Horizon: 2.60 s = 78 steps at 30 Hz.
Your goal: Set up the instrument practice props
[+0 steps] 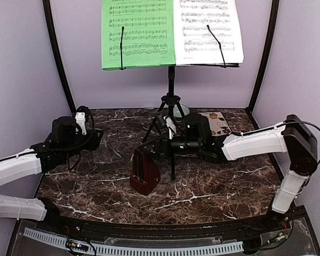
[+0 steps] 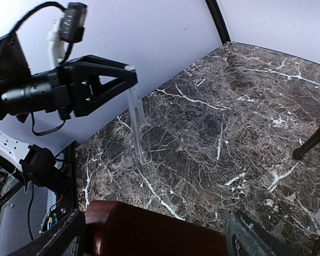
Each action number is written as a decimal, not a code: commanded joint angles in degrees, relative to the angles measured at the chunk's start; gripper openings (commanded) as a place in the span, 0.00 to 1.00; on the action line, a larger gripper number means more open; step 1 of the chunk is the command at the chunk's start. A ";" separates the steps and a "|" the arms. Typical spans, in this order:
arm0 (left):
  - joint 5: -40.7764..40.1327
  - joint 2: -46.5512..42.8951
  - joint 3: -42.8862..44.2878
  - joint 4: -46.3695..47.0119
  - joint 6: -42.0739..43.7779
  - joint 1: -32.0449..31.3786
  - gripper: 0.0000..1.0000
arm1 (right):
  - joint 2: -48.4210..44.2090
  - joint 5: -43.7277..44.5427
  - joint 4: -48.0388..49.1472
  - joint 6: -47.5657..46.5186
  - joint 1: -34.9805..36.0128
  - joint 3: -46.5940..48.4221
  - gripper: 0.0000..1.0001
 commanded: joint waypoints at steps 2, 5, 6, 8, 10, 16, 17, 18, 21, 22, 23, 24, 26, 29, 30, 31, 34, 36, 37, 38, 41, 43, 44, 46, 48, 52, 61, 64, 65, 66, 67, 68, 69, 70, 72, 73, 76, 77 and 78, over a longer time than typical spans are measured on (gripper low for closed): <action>6.62 8.90 6.21 -13.59 -3.21 7.20 0.17 | 0.02 2.36 -14.57 -3.67 0.65 4.10 1.00; 6.67 14.77 9.76 -16.53 -1.40 8.71 0.17 | -1.85 1.88 -14.69 -3.62 0.65 5.94 1.00; 7.11 16.60 10.73 -16.99 -1.11 9.40 0.17 | -2.40 1.80 -14.92 -3.71 0.65 6.16 1.00; 8.82 19.87 11.97 -16.69 -0.84 10.69 0.18 | -3.46 1.80 -15.38 -3.78 0.70 7.76 1.00; 10.19 22.61 12.84 -16.15 -0.79 11.82 0.18 | -4.36 1.40 -15.74 -3.83 0.69 8.54 1.00; 11.00 29.81 15.40 -14.59 -0.43 12.56 0.18 | -8.24 3.08 -14.65 -3.20 2.03 7.06 1.00; 11.02 30.69 15.61 -14.19 -0.33 12.56 0.18 | -8.33 5.00 -14.54 -3.23 2.62 6.99 1.00; 10.94 31.55 15.80 -13.86 -0.32 12.57 0.18 | -10.34 6.49 -14.54 -3.50 3.19 5.64 1.00; 10.68 33.29 16.28 -13.26 -0.31 12.61 0.18 | -12.79 10.31 -14.74 -4.11 4.73 3.53 1.00; 10.55 33.55 16.22 -12.82 -0.20 12.64 0.18 | -13.38 11.28 -15.13 -4.29 5.17 3.20 1.00; 10.26 34.04 16.33 -12.65 -0.03 12.75 0.18 | -14.03 12.27 -15.71 -4.57 5.66 2.95 1.00; 9.76 34.72 16.49 -12.58 0.18 12.80 0.18 | -14.66 13.72 -16.51 -5.31 6.37 2.58 1.00; 9.04 36.29 17.32 -13.03 0.73 12.93 0.19 | -16.21 17.27 -17.44 -6.28 7.82 1.38 1.00; 9.28 38.26 17.94 -12.55 0.81 12.95 0.22 | -18.53 19.94 -18.25 -6.16 8.71 -1.94 1.00; 9.76 38.92 17.87 -12.20 0.80 12.96 0.23 | -19.54 20.32 -18.16 -6.03 8.86 -3.21 1.00; 10.03 39.52 17.95 -11.91 0.73 12.92 0.24 | -20.35 20.73 -17.93 -5.83 9.09 -4.41 1.00; 9.68 41.08 17.98 -11.35 0.80 12.91 0.27 | -23.06 21.27 -15.80 -5.76 9.50 -9.02 1.00; 9.70 41.58 17.84 -11.87 0.58 12.91 0.31 | -24.38 20.56 -14.76 -5.81 9.68 -11.32 1.00; 10.04 41.49 17.48 -11.90 0.35 12.91 0.34 | -24.79 20.08 -14.71 -6.09 9.82 -12.14 1.00; 10.20 41.23 16.80 -11.44 0.13 12.92 0.37 | -24.96 20.39 -14.89 -6.29 9.97 -12.76 1.00; 10.09 40.21 15.63 -10.96 0.13 12.97 0.51 | -24.46 22.92 -15.46 -4.87 10.34 -14.75 1.00; 10.40 39.25 15.21 -10.97 0.34 12.97 0.58 | -23.21 22.86 -16.84 -2.95 10.44 -15.14 1.00; 10.10 38.62 15.00 -10.81 0.51 13.02 0.61 | -22.51 21.94 -16.94 -2.38 10.49 -15.52 1.00; 9.71 36.77 14.85 -10.90 0.69 12.97 0.64 | -21.01 20.53 -15.40 -1.29 10.48 -16.87 1.00; 10.52 34.09 14.42 -11.20 0.82 12.92 0.69 | -19.26 18.87 -14.58 -1.45 10.42 -17.31 1.00; 14.38 26.59 11.00 -8.62 1.56 12.61 0.81 | -16.17 18.23 -12.05 -1.81 10.46 -17.87 1.00; 21.04 17.85 -0.09 0.37 0.73 6.01 0.76 | -6.01 23.28 -13.24 -5.43 10.48 -11.34 1.00; 21.27 17.78 -2.64 2.08 -0.29 4.40 0.74 | -3.03 25.55 -14.89 -6.85 10.49 -8.52 1.00; 21.74 17.74 -3.40 2.86 -0.77 4.25 0.73 | -2.22 26.35 -15.55 -7.20 10.49 -7.75 1.00; 22.34 17.63 -4.13 3.58 -1.10 4.07 0.73 | -1.39 27.08 -16.22 -7.53 10.45 -7.01 1.00; 22.64 17.49 -4.79 4.24 -1.42 3.88 0.72 | -0.66 27.68 -16.72 -7.79 10.45 -6.42 1.00; 22.81 17.31 -5.32 4.77 -1.63 3.75 0.72 | 0.14 28.29 -17.42 -7.94 10.44 -5.79 1.00; 22.93 17.19 -5.79 5.38 -1.77 3.57 0.72 | 0.80 28.80 -17.81 -7.96 10.48 -5.40 1.00; 23.06 17.17 -6.12 5.95 -1.86 3.45 0.72 | 1.30 29.17 -18.14 -8.08 10.35 -5.08 1.00; 23.05 17.30 -6.51 6.72 -2.13 3.27 0.71 | 2.40 30.27 -18.32 -8.37 10.40 -4.52 1.00; 23.17 17.44 -6.67 7.29 -2.22 3.09 0.71 | 3.07 30.80 -18.38 -8.63 10.40 -4.27 1.00; 23.22 18.26 -6.85 7.87 -2.25 2.44 0.71 | 4.90 32.81 -19.02 -9.63 10.27 -2.82 0.99; 23.27 18.44 -6.88 7.94 -2.20 2.31 0.71 | 5.33 33.47 -19.06 -9.94 10.23 -2.44 0.99; 23.28 18.54 -6.96 7.97 -2.20 2.20 0.70 | 5.67 33.79 -18.89 -10.26 10.15 -2.20 0.99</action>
